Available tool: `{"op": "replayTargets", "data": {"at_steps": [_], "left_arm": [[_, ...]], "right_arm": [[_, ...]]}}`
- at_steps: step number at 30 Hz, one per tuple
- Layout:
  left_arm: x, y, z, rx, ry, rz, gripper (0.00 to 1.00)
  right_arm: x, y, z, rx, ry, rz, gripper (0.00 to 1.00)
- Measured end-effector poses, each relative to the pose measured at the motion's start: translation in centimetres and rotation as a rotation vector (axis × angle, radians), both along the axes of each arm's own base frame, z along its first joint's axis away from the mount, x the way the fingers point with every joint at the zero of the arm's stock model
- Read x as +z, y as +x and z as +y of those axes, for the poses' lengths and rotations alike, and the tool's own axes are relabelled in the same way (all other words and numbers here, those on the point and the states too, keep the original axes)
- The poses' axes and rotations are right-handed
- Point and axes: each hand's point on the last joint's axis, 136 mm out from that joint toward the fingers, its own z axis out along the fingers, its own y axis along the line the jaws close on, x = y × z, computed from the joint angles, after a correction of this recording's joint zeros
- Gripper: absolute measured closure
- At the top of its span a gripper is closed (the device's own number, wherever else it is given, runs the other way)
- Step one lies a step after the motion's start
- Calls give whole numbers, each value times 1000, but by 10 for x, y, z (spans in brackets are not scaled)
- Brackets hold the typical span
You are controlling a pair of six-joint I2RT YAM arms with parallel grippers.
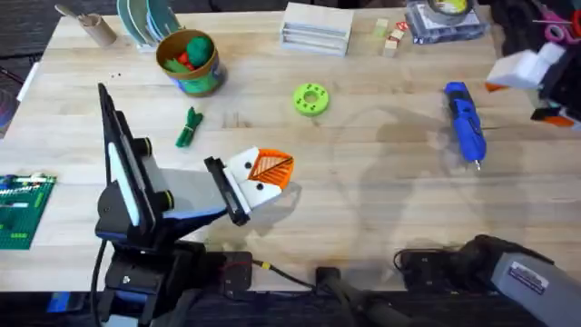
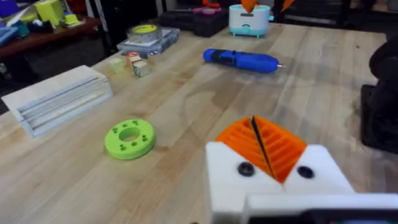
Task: Pick up the gripper from the table and insert it into the empty holder that is missing its gripper. Then pick up a screw, insert it into the mounting hole, and use the screwdriver to tighten it. Finally, clean up the table by picking up the vegetable and placing it into the bucket.
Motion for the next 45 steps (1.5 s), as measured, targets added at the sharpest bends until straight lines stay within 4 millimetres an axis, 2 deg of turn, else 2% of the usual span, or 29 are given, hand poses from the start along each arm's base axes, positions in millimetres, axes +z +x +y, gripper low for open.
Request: {"op": "replayTargets", "data": {"at_steps": [6,12,20,27,35,38,41,45], "left_arm": [[0,0,0,1,0,1,997],[0,0,0,1,-1,1,997],[0,2,1,16,-16,30,997],[0,4,2,26,-19,35,997],[0,4,2,27,-19,35,997],[0,4,2,27,-19,35,997],[0,4,2,28,-19,35,997],[0,4,2,29,-19,35,997]], "right_arm": [[-15,1,-6,108,-65,62,59],[-26,1,-14,141,-110,118,58],[-32,1,-16,158,-118,144,58],[-35,0,-16,240,-155,164,58],[-58,2,-14,370,-156,244,59],[-66,8,-16,413,-169,257,59],[-74,24,-22,438,-194,239,59],[-95,36,-26,458,-182,263,19]]}}
